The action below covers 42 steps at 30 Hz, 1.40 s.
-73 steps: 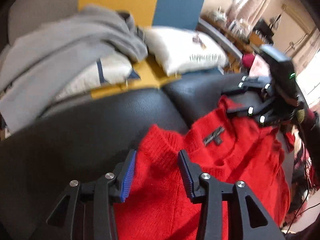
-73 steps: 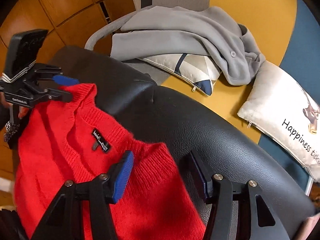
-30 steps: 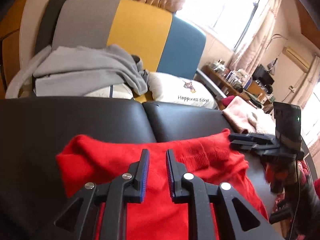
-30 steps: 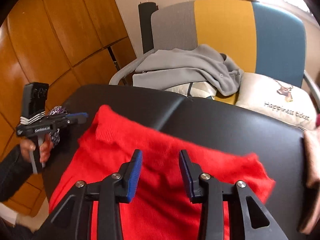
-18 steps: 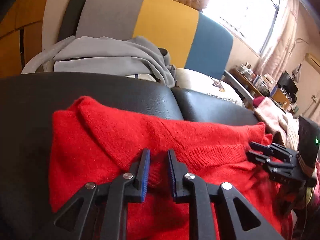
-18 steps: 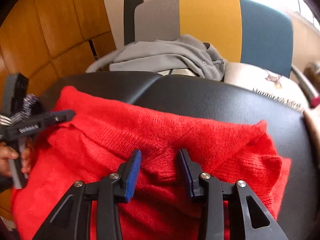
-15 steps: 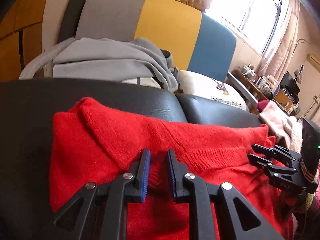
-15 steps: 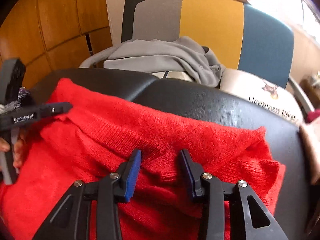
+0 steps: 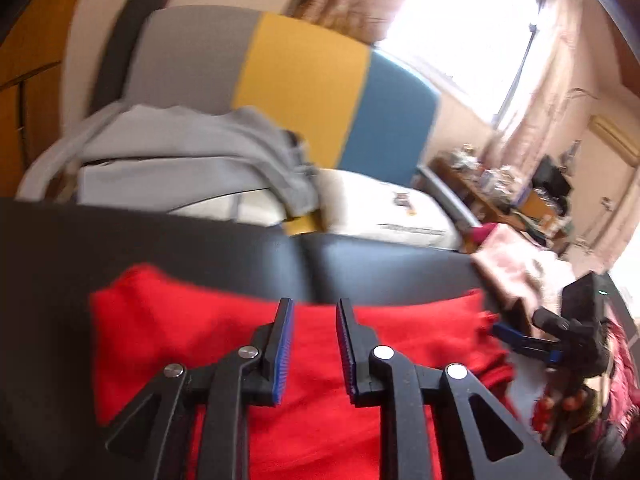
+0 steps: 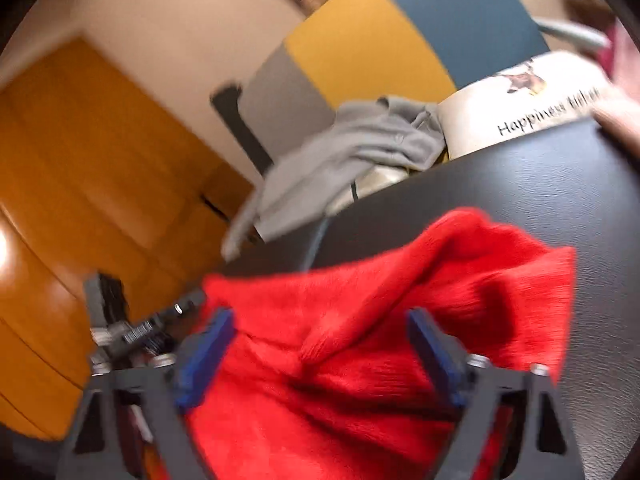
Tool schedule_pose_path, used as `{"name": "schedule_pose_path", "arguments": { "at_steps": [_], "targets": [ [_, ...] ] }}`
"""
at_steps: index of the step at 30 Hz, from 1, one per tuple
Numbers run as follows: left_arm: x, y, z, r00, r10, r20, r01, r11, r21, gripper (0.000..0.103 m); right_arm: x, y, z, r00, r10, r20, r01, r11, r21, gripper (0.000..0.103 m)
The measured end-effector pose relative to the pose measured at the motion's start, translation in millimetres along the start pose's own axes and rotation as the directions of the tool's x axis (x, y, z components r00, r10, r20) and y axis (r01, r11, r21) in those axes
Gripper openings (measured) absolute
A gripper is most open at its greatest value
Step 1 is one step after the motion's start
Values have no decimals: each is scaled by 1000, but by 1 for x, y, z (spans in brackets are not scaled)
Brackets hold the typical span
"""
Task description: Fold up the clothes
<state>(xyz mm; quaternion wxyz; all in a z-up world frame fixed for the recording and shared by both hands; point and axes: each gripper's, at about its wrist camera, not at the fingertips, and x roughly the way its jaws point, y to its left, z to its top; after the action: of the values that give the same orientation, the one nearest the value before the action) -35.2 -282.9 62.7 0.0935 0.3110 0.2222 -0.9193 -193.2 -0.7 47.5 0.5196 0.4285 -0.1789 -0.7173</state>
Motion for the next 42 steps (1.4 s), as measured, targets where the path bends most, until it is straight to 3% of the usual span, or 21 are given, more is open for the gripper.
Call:
{"name": "schedule_pose_path", "arguments": {
  "at_steps": [5, 8, 10, 12, 13, 16, 20, 25, 29, 32, 35, 36, 39, 40, 42],
  "targets": [
    [52, -64, 1, 993, -87, -81, 94, 991, 96, 21, -8, -16, 33, 1000, 3, 26, -6, 995, 96, 103],
    [82, -87, -12, 981, -107, -159, 126, 986, 113, 21, 15, -17, 53, 996, 20, -92, -9, 992, 129, 103],
    [97, -95, -21, 972, -121, -202, 146, 983, 111, 21, 39, -22, 60, 979, -31, -203, 64, 985, 159, 103],
    [108, -100, -36, 965, -122, -231, 154, 980, 127, 21, 58, -29, 63, 968, -38, -249, 88, 978, 190, 103],
    [110, -102, -43, 966, -119, -231, 155, 978, 142, 21, 62, -32, 65, 972, -47, -232, 94, 977, 193, 103],
    [109, -102, -49, 971, -115, -210, 148, 978, 147, 21, 54, -54, 67, 997, 4, -71, 17, 959, 282, 103],
    [111, -98, -49, 970, -126, -206, 154, 980, 123, 21, 52, -65, 60, 999, 31, -33, -20, 954, 299, 100],
    [97, -96, -46, 973, -123, -195, 139, 988, 66, 21, 29, -48, 64, 987, -150, -55, 158, 965, 208, 103],
    [41, -73, -37, 977, -197, -87, 197, 980, -17, 22, 3, -15, 61, 983, -180, -18, 181, 979, 92, 103],
    [-9, -29, -33, 990, -141, -7, 141, 989, -42, 23, 12, 17, 53, 991, -126, -41, 127, 992, 21, 103],
    [-41, 36, -21, 999, -48, 22, 50, 990, -131, 24, 48, 48, 37, 979, -180, -97, 169, 979, -115, 103],
    [-45, 59, -13, 1000, -19, 21, 23, 985, -170, 24, 59, 56, 30, 971, -211, -117, 190, 968, -163, 103],
    [-43, 120, 6, 999, -33, -20, 26, 952, -305, 24, 91, 63, 5, 926, -339, -165, 279, 910, -306, 103],
    [-42, 137, 12, 999, -40, -34, 26, 939, -343, 24, 101, 66, -3, 907, -383, -177, 305, 885, -353, 103],
    [-31, 159, 18, 993, -96, -72, 60, 917, -395, 24, 106, 66, -17, 892, -427, -151, 328, 839, -434, 103]
  ]
}}
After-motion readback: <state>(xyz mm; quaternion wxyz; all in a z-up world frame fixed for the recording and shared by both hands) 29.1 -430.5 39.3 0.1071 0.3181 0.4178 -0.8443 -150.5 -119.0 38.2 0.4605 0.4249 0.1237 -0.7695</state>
